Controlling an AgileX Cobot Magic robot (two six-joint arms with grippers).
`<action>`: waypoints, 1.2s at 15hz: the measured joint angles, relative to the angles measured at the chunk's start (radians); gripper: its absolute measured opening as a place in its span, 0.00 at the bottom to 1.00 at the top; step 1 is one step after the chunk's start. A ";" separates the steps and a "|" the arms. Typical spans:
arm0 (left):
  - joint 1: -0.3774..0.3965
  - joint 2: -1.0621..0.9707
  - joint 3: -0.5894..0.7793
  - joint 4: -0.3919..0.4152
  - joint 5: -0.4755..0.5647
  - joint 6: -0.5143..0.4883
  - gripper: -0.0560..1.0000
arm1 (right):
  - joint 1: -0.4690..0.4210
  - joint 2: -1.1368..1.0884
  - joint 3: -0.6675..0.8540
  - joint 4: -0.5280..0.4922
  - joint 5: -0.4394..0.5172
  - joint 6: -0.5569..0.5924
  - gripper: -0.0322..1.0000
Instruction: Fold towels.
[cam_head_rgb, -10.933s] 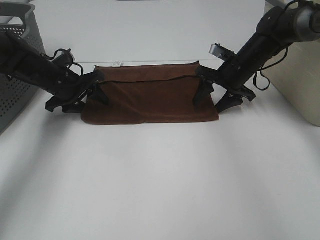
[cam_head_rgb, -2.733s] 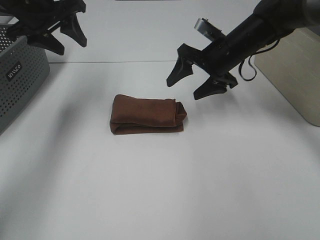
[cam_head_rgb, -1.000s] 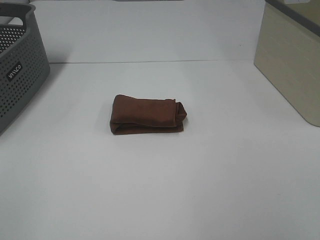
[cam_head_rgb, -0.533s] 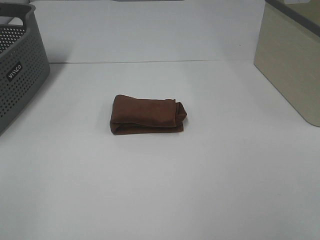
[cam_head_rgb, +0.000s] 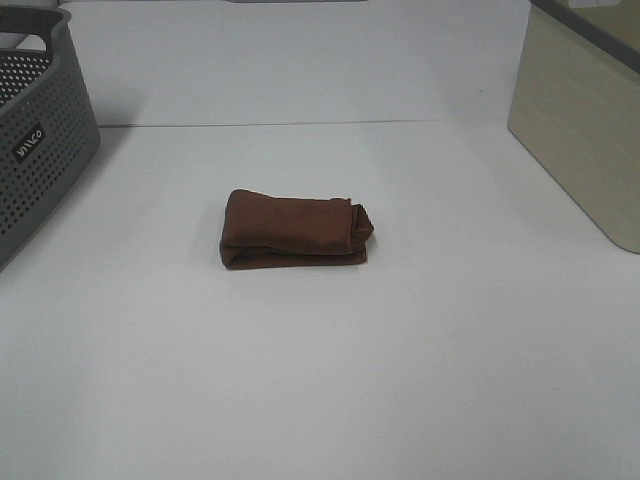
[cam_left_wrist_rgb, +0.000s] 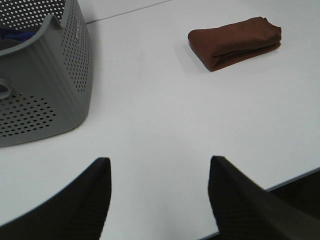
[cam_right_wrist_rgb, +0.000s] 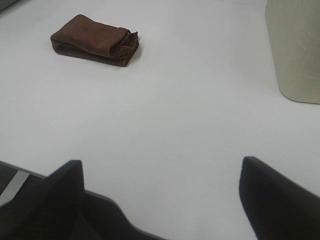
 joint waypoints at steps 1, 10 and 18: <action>0.000 0.000 0.000 0.000 0.000 0.000 0.58 | 0.000 0.000 0.000 0.000 0.000 0.000 0.80; 0.127 -0.007 0.000 0.000 0.000 0.000 0.58 | -0.150 -0.001 0.000 0.002 -0.001 0.000 0.80; 0.156 -0.012 0.000 0.000 0.000 0.000 0.58 | -0.177 -0.004 0.000 0.003 -0.001 0.000 0.80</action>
